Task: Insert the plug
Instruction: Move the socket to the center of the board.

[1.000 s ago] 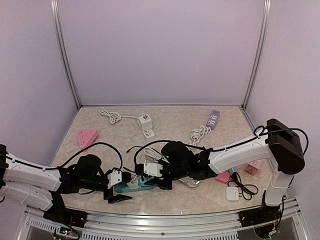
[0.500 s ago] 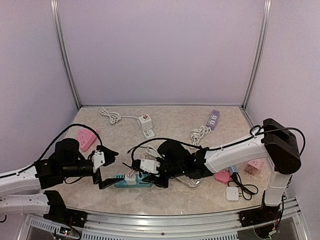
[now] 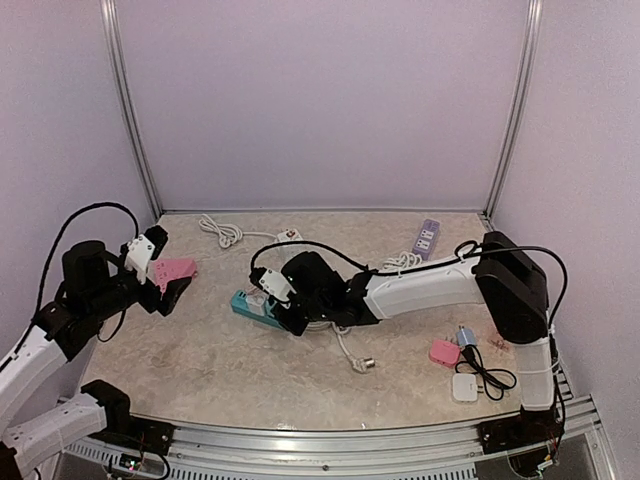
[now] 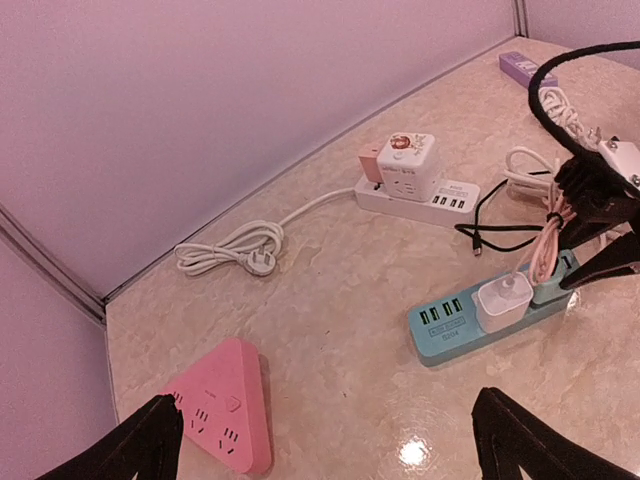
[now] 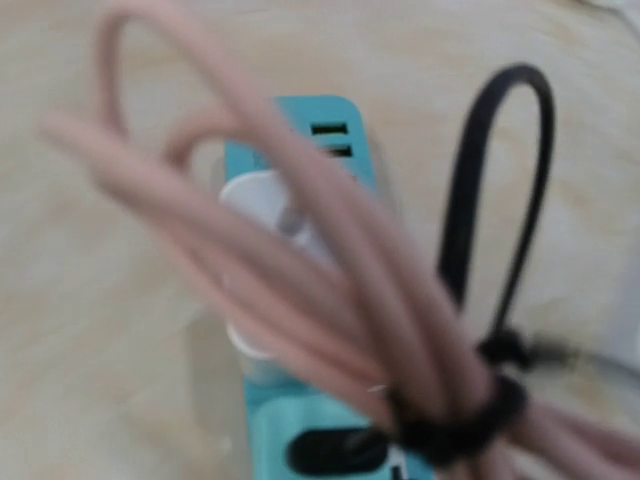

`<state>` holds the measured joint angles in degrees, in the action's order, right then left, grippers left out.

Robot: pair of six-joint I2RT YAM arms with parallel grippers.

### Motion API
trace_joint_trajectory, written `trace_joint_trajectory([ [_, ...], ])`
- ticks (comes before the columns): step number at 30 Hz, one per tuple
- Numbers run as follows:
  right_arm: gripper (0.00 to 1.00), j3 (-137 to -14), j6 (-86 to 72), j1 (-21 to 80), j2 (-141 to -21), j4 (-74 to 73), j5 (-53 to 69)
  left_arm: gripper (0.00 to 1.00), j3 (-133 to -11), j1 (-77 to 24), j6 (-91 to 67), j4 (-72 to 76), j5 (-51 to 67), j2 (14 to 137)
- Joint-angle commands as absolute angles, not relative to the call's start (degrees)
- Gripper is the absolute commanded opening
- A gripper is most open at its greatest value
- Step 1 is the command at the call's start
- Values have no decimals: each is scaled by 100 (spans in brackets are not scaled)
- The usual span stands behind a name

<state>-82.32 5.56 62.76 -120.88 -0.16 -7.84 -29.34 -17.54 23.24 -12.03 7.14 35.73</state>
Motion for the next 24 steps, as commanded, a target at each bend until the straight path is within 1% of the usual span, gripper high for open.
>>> trace_joint_trajectory([
  [1,0,-8934,203,5746,-13177,-1769,-1837,99,-3139,-1572,1946,-1139,573,3629],
  [7,0,-10221,19,5401,-13953,-2075,-1625,99,-3349,-1518,1782,-1279,670,3618],
  [10,0,-10861,33,5355,-14340,-2272,-1704,99,-3404,-1515,1802,-1277,675,3609],
  [13,3,-11376,12,5343,-14576,-2407,-1724,99,-3448,-1498,1824,-1283,639,3612],
  [14,5,-11445,9,5330,-14580,-2396,-1687,99,-3465,-1496,1818,-1299,646,3613],
  [15,9,-11506,10,5325,-14562,-2390,-1632,99,-3483,-1490,1813,-1322,664,3624],
  [16,15,-11535,11,5318,-14518,-2395,-1595,99,-3496,-1489,1794,-1345,684,3636],
  [19,40,-11506,-186,5323,-14298,-2437,-1529,99,-3500,-1493,1760,-1419,775,3615],
  [21,52,-11452,-266,5324,-14080,-2463,-1504,99,-3483,-1492,1739,-1426,807,3604],
  [22,62,-11413,-298,5325,-13968,-2462,-1465,99,-3469,-1491,1726,-1412,825,3604],
  [24,72,-11296,-351,5333,-13667,-2421,-1371,99,-3442,-1492,1699,-1378,870,3611],
])
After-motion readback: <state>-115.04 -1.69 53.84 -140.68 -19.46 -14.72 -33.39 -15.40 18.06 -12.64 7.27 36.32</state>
